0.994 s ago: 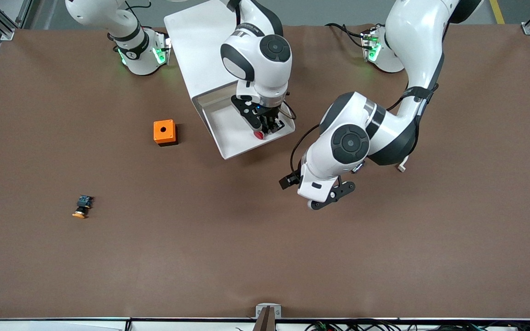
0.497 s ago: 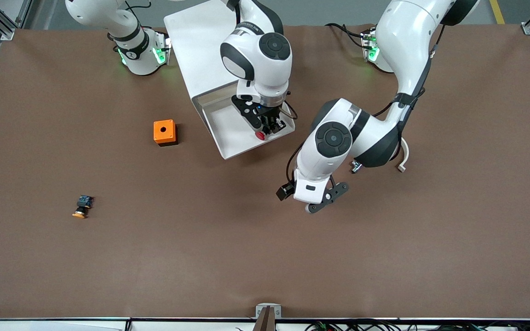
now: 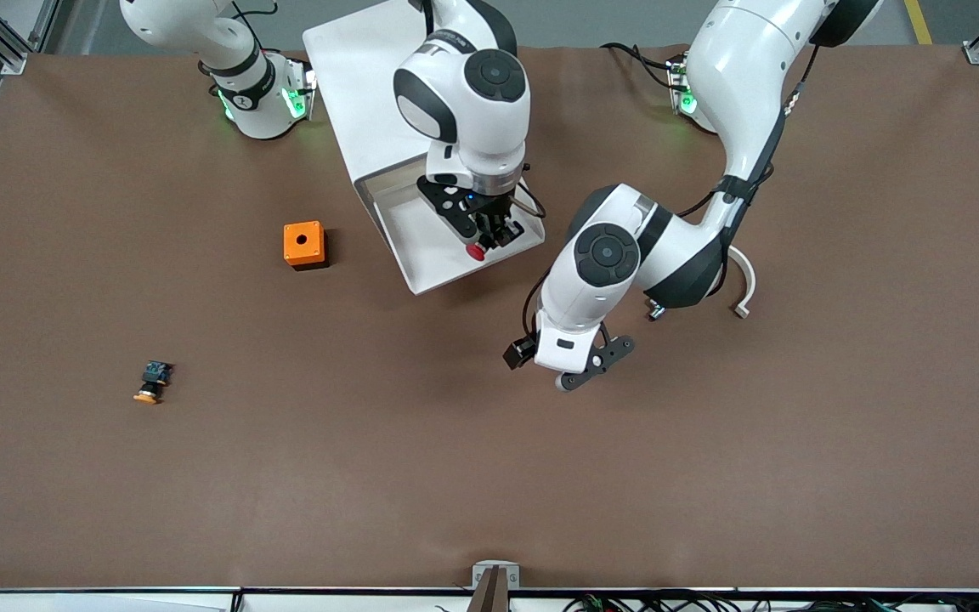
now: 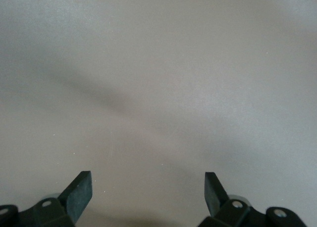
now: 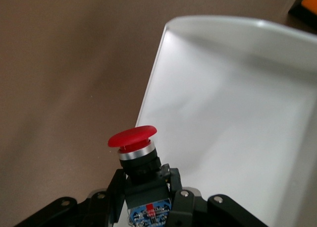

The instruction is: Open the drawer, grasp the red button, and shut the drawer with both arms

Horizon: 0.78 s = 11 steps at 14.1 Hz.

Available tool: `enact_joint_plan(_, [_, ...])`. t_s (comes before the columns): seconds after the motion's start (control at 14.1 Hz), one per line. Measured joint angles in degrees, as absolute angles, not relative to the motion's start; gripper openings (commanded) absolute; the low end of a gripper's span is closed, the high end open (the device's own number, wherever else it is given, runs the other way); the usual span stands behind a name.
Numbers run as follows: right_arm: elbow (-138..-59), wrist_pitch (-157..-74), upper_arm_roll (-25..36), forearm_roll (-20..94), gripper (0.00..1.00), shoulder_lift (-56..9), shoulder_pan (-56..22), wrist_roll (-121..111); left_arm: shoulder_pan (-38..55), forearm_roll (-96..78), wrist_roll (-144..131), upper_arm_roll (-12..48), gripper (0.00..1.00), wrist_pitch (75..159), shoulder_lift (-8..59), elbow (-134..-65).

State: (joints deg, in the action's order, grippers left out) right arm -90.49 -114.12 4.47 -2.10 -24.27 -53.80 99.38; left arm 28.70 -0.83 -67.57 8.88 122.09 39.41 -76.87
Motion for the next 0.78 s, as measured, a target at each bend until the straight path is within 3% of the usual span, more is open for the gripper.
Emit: enact_joint_plan(0.78, [-90.66,-108.13,4.86,-0.23,0.00,-18.86,-36.55,67.09,30.70,3.29,-67.90,8.94,1.00,122.10,39.41,-78.49])
